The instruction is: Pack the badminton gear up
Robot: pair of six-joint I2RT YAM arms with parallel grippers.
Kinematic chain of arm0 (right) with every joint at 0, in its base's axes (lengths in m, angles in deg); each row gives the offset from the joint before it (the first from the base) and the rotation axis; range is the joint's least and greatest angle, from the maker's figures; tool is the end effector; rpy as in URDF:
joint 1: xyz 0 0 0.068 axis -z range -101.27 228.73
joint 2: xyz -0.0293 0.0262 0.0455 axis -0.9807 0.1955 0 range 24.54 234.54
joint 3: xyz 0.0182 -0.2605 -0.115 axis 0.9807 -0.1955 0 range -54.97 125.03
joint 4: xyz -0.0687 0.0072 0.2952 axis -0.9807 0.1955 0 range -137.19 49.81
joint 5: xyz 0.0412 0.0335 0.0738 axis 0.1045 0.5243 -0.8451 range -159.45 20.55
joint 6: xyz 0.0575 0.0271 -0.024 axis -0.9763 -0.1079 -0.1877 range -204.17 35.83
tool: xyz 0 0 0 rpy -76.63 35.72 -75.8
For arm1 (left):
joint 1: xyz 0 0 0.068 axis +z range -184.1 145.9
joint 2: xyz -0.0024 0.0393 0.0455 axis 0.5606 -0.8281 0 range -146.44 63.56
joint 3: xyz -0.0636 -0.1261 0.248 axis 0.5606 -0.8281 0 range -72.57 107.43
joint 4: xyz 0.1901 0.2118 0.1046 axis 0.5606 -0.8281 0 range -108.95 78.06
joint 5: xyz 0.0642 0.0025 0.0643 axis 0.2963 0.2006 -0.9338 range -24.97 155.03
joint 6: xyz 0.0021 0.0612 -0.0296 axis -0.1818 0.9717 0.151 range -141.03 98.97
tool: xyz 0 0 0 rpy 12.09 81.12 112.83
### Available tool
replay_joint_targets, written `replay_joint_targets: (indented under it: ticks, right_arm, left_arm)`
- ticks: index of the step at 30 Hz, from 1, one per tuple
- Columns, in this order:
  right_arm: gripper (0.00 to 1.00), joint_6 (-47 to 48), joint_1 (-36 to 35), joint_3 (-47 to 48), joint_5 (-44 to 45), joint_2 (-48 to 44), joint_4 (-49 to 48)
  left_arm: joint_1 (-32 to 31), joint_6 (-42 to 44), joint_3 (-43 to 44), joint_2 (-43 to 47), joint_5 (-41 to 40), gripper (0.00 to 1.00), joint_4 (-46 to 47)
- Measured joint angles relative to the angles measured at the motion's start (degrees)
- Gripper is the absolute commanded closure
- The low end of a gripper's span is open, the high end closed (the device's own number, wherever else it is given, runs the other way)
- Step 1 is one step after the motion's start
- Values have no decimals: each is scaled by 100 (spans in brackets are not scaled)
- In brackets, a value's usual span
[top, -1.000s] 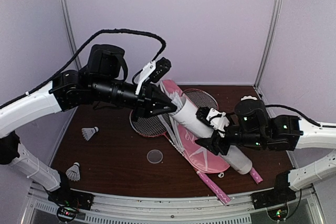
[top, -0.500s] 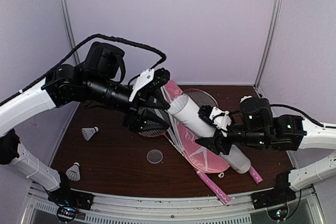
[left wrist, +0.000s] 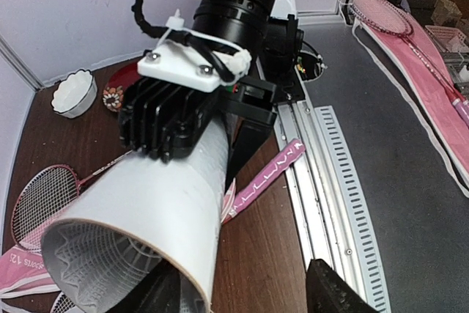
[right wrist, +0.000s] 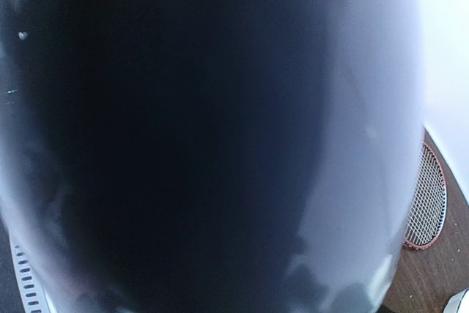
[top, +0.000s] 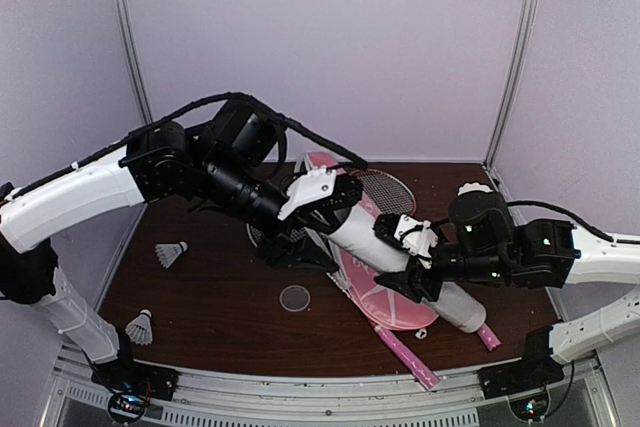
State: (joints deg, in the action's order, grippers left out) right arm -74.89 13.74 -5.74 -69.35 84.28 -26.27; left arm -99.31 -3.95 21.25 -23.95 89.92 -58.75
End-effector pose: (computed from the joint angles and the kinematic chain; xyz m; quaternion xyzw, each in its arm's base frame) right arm 0.1208 0.2585 0.2919 -0.5262 0.6956 0.2278 0.4328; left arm 0.1396 -0.3570 0.4015 0.6514 0.6084 -0.3454 0.2936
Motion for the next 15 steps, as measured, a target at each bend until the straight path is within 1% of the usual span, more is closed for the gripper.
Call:
replay_joint_targets:
  ticks: [4, 10, 15]
  right_arm:
    - [62, -2, -2, 0, 7, 0, 50]
    - [62, -2, 0, 0, 9, -2, 35]
    - [62, -26, 0, -11, 17, -35, 2]
  left_arm:
    - [-26, 133, 149, -149, 22, 38, -127]
    - [-63, 203, 273, -439, 177, 32, 37]
    - [-63, 179, 273, -468, 256, 25, 205]
